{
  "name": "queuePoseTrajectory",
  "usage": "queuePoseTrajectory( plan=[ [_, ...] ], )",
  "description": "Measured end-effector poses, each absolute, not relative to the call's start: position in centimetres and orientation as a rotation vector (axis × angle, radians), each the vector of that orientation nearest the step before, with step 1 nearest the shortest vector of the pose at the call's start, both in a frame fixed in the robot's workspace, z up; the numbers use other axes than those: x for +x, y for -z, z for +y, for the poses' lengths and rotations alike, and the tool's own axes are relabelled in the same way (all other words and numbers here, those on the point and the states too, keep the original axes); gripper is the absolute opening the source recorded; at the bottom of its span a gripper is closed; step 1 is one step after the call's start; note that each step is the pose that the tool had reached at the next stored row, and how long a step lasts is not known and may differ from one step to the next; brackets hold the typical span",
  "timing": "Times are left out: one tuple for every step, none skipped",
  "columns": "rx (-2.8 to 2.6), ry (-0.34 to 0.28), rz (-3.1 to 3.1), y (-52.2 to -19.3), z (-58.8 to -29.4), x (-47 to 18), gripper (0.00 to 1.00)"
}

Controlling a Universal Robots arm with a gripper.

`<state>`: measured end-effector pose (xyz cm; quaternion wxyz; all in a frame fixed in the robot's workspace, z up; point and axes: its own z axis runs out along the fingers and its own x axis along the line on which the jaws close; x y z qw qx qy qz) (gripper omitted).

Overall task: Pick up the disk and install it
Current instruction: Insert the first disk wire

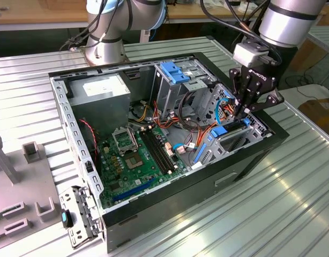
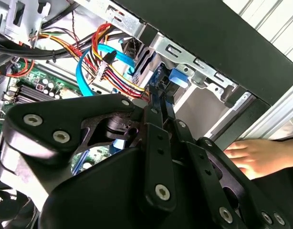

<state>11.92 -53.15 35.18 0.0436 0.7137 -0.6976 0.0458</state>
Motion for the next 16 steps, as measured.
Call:
queuePoseTrajectory(
  plan=[
    [2.182,-0.14,-2.133,-35.18,-53.16,11.91,0.16],
    [2.182,-0.14,-2.133,-35.16,-53.17,11.91,0.16],
    [2.182,-0.14,-2.133,-35.15,-53.2,11.91,0.16],
    [2.182,-0.14,-2.133,-35.13,-53.25,11.91,0.16],
    [2.182,-0.14,-2.133,-35.09,-53.36,11.9,0.16],
    [2.183,-0.139,-2.133,-35.06,-53.48,11.9,0.16],
    [2.183,-0.139,-2.133,-35.05,-53.5,11.9,0.16],
    [2.183,-0.138,-2.133,-35.03,-53.52,11.9,0.16],
    [2.183,-0.138,-2.133,-35.01,-53.53,11.89,0.16],
    [2.183,-0.138,-2.134,-34.97,-53.55,11.8,0.16],
    [2.184,-0.137,-2.133,-34.94,-53.56,11.68,0.16],
    [2.185,-0.137,-2.133,-34.9,-53.55,11.68,0.16],
    [2.187,-0.134,-2.134,-34.83,-53.55,11.68,0.16],
    [2.188,-0.131,-2.136,-34.8,-53.59,11.67,0.16],
    [2.191,-0.126,-2.139,-34.79,-53.65,11.67,0.16],
    [2.195,-0.118,-2.143,-34.77,-53.72,11.67,0.16]
  ],
)
